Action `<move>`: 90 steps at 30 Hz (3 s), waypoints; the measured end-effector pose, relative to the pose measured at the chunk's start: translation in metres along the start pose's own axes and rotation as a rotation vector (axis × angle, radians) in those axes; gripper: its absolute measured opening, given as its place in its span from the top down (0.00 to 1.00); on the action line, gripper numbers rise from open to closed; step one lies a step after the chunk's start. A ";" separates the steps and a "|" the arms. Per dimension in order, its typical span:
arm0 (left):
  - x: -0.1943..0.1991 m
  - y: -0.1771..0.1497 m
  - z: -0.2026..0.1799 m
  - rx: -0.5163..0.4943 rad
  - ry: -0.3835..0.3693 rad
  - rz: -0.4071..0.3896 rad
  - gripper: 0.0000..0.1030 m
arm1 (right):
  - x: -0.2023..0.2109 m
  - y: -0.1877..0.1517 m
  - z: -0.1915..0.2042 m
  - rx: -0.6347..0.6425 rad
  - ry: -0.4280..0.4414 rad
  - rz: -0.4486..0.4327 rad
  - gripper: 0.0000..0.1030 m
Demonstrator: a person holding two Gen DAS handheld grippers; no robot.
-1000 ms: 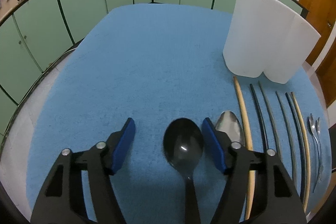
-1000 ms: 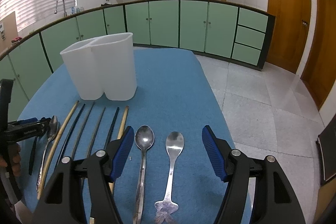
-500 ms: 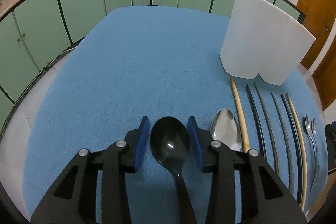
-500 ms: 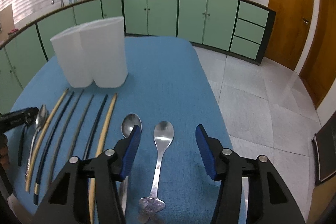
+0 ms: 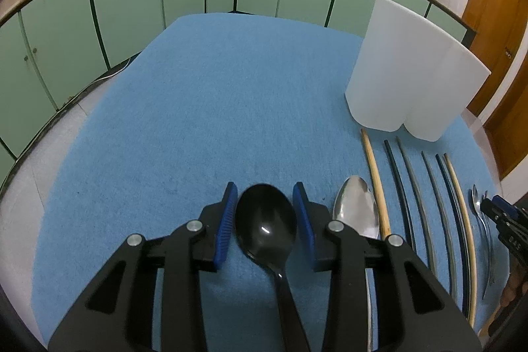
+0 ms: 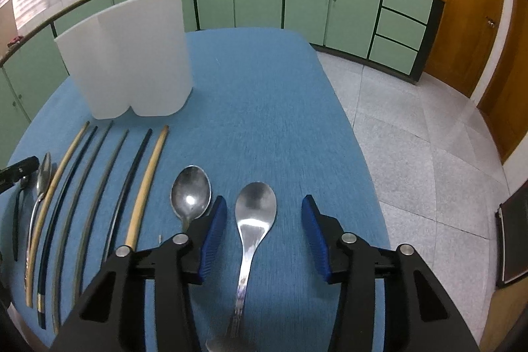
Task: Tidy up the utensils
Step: 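Close the left gripper on the black spoon while the right gripper grasps the silver spoon, then lift both spoons and carry them over the white utensil holder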
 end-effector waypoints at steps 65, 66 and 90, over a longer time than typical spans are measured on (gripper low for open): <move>0.105 0.172 -0.133 -0.181 -0.190 -0.729 0.68 | 0.155 0.181 0.045 -0.012 0.225 -0.633 0.75; 0.097 0.177 -0.135 -0.177 -0.192 -0.735 0.68 | 0.148 0.186 0.049 -0.015 0.219 -0.631 0.75; -0.011 0.154 -0.112 -0.183 -0.161 -0.536 0.67 | 0.026 0.160 0.070 -0.045 0.234 -0.402 0.75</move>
Point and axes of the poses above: each gripper's, at about its wrist camera, not at the fingertips, and x roughly against the way its jaws point, z to its left, y to its top, the point moved 4 cm from there along -x, roughly the way its jaws point, and after that the axes turned 7 degrees about -y, right-handed, at the moved point
